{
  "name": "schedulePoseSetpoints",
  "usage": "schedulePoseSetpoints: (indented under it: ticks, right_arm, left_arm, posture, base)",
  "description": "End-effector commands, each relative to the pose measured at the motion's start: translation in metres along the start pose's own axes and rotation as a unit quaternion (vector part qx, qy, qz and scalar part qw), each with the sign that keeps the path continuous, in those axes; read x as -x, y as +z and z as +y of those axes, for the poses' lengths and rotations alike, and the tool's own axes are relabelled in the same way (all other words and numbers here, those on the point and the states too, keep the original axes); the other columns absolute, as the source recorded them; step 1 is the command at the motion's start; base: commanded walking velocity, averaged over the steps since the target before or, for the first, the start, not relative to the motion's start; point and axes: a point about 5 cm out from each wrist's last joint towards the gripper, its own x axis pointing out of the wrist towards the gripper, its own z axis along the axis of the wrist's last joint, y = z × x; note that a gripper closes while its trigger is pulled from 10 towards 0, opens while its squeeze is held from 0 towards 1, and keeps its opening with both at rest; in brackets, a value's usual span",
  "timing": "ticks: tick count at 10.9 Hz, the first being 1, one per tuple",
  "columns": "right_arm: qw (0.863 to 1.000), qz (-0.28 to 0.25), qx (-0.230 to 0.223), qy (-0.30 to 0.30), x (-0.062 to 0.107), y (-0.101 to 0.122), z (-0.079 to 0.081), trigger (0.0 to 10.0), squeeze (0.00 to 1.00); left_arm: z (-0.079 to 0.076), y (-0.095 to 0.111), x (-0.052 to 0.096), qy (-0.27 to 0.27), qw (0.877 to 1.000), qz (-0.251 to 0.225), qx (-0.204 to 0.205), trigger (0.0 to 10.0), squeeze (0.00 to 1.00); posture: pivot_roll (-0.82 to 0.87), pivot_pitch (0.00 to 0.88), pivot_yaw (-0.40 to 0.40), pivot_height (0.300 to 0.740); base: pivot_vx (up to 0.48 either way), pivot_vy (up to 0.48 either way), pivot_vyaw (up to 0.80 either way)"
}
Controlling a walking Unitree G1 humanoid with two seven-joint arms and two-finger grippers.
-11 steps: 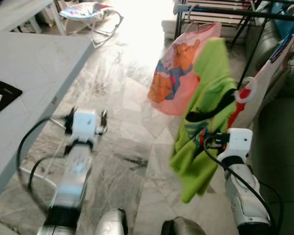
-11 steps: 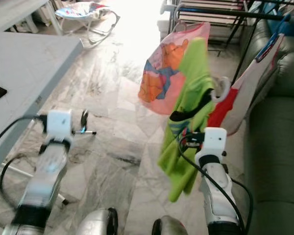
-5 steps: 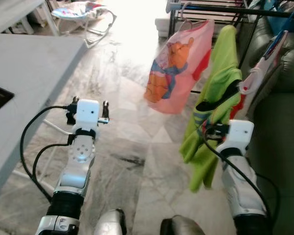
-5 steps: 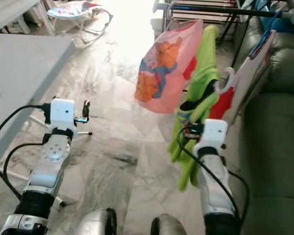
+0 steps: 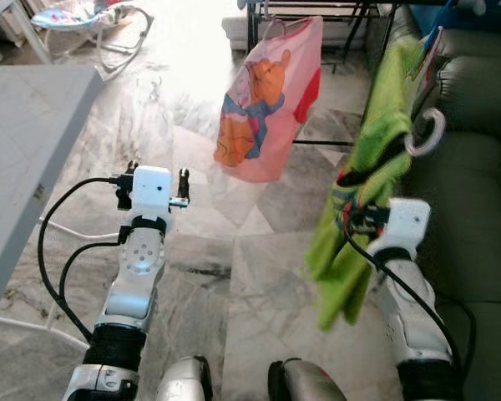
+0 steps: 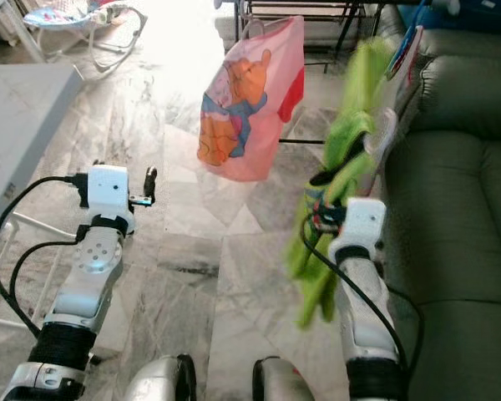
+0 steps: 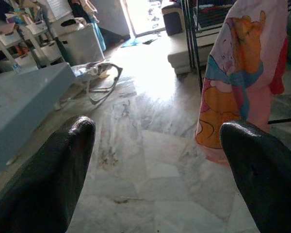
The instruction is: Hang hanger
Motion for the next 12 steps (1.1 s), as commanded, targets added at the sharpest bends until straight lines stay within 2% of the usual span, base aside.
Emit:
schedulePoseSetpoints:
  ticks: [1, 3, 5, 6, 8, 12]
  right_arm:
    - [1.0, -0.009, -0.001, -0.001, -0.003, 0.006, -0.001, 10.0, 0.0]
    - [1.0, -0.012, 0.006, 0.006, -0.005, 0.007, 0.0, 10.0, 0.0]
    - [1.0, -0.005, 0.006, 0.013, -0.006, 0.005, 0.001, 10.0, 0.0]
    - [1.0, 0.011, 0.005, 0.028, -0.007, 0.002, 0.004, 10.0, 0.0]
    - [0.994, 0.091, -0.008, 0.052, -0.011, -0.017, 0.009, 10.0, 0.0]
    - [0.99, 0.138, -0.014, 0.033, -0.014, -0.024, 0.003, 10.0, 0.0]
  left_arm:
    - [-0.001, -0.003, 0.001, -0.004, 1.0, 0.004, 0.009, 10.0, 0.0]
    - [-0.004, -0.003, 0.001, -0.004, 1.0, 0.002, 0.019, 10.0, 0.0]
    - [-0.001, -0.002, 0.001, 0.007, 1.0, -0.003, 0.021, 10.0, 0.0]
    - [-0.001, -0.003, 0.001, 0.006, 1.0, -0.002, 0.025, 10.0, 0.0]
    - [-0.002, -0.003, 0.001, 0.005, 1.0, 0.002, 0.024, 10.0, 0.0]
    - [-0.004, -0.002, 0.001, 0.005, 1.0, 0.001, 0.022, 10.0, 0.0]
  posture:
    - [-0.13, 0.185, -0.004, 0.74]
    - [-0.13, 0.177, -0.014, 0.74]
    - [-0.13, 0.177, -0.014, 0.74]
    - [-0.13, 0.177, -0.014, 0.74]
    - [-0.13, 0.177, -0.014, 0.74]
    - [-0.13, 0.172, -0.02, 0.74]
  base:
    - [0.0, 0.0, -0.8]
    - [0.411, 0.0, -0.62]
    - [0.446, 0.0, 0.0]
    - [0.442, 0.0, 0.0]
    - [0.42, 0.122, 0.0]
    - [0.412, 0.245, 0.0]
